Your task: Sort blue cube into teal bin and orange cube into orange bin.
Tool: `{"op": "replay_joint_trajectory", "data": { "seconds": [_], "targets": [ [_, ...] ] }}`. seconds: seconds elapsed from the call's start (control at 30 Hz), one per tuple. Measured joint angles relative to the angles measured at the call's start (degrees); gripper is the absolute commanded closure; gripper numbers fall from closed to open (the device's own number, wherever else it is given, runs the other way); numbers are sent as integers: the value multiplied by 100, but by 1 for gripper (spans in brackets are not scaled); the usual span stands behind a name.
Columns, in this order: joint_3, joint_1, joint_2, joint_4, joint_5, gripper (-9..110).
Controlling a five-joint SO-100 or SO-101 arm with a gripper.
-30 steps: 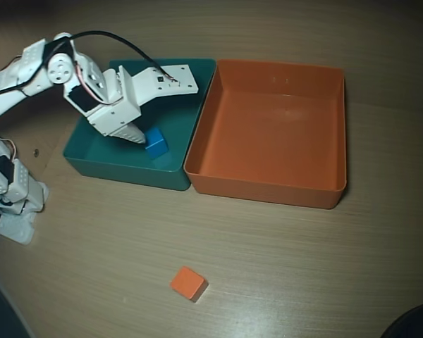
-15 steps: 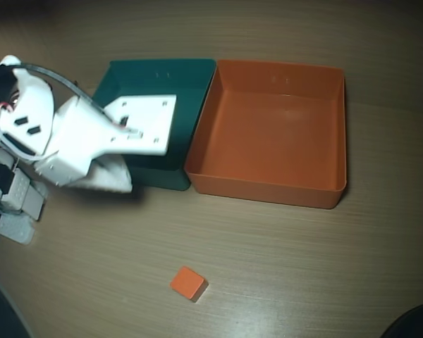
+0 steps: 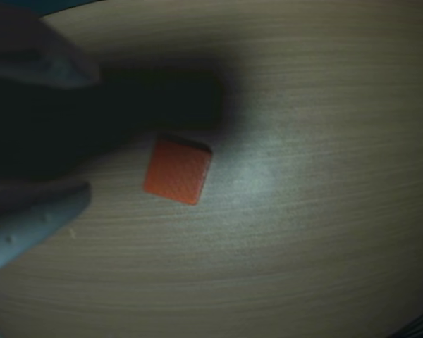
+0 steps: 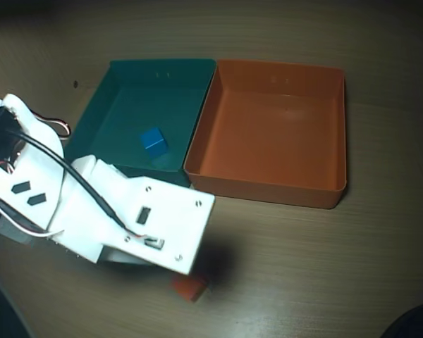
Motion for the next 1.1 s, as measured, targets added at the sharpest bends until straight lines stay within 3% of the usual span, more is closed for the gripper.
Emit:
{"op": "replay_joint_trajectory", "data": {
  "seconds": [0.1, 0.33, 1.1],
  "targets": [
    [-475, 141, -510, 0, 0, 60],
    [-1151, 343, -1521, 0, 0, 62],
    [-1547, 220, -3410, 0, 0, 62]
  ]
}}
